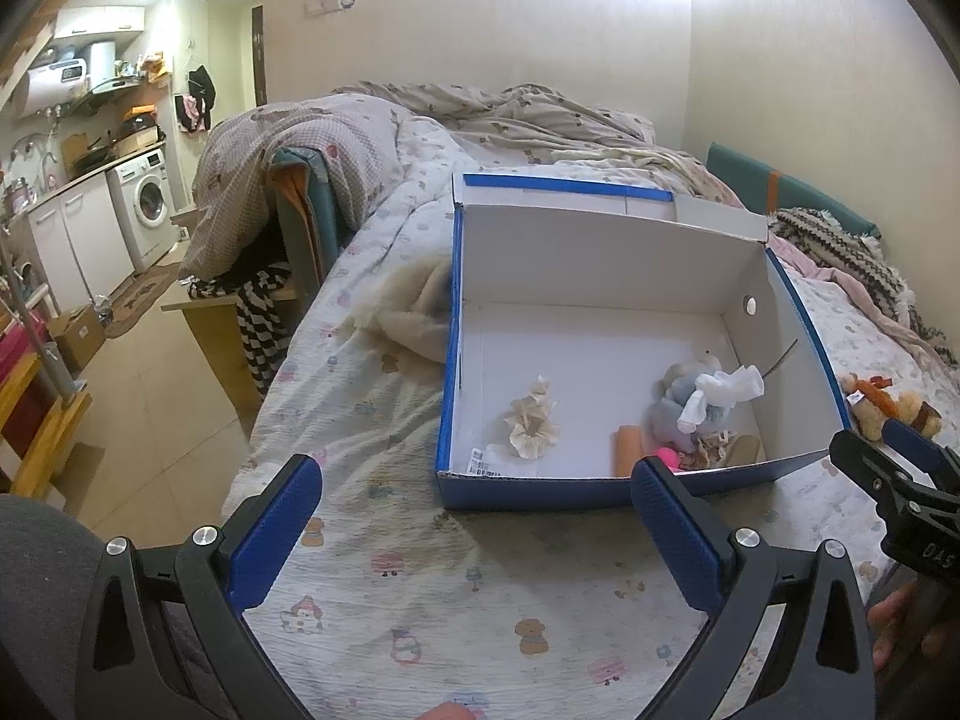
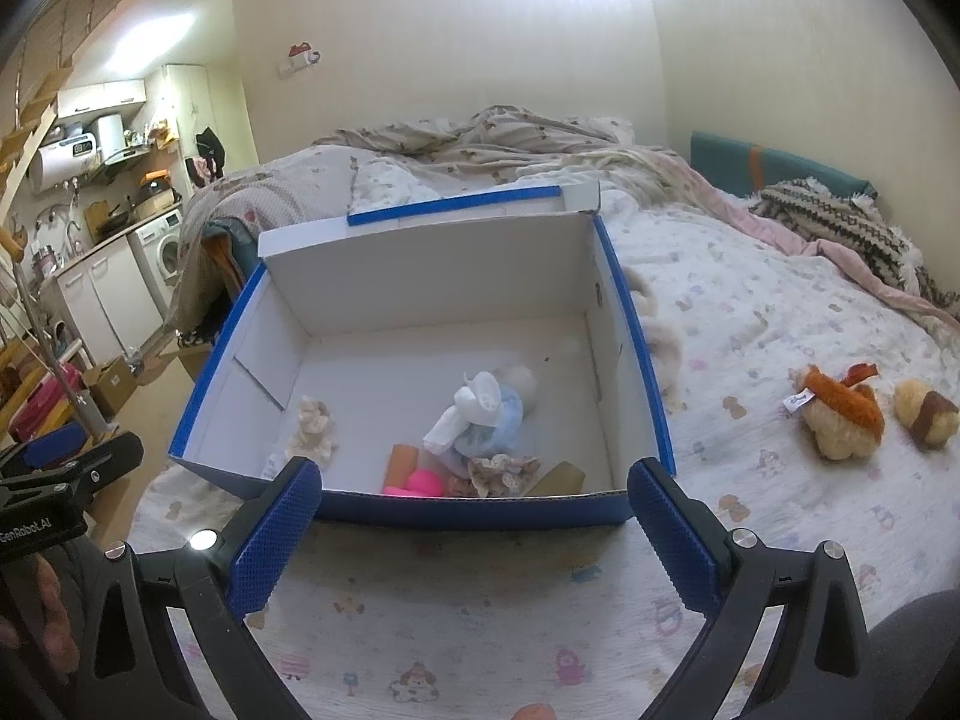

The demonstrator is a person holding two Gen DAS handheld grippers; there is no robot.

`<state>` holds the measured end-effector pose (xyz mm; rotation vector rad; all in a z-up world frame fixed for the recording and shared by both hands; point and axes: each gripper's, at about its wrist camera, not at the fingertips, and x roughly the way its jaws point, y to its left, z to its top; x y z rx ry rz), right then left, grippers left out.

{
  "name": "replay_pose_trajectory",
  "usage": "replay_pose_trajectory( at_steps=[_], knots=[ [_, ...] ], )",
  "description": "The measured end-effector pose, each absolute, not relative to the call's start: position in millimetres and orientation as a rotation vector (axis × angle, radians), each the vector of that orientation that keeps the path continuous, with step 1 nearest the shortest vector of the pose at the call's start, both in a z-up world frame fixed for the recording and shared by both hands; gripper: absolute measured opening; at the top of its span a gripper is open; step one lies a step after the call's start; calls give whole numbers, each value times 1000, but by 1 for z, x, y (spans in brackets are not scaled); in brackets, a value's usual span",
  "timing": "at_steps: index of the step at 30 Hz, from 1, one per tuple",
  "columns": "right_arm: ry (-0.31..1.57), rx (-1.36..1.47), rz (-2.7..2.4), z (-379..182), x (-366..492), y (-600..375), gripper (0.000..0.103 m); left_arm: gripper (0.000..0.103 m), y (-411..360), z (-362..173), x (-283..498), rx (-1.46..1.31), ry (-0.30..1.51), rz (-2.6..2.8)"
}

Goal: Organize soft objects

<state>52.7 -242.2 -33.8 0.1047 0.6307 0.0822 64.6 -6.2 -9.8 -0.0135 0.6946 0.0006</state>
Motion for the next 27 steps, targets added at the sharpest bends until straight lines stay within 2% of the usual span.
replay_pose_trajectory(
  at_steps=[27],
  knots=[
    [624, 108, 81, -34, 54, -244, 103, 103, -8, -11, 63, -10, 687, -24]
  ],
)
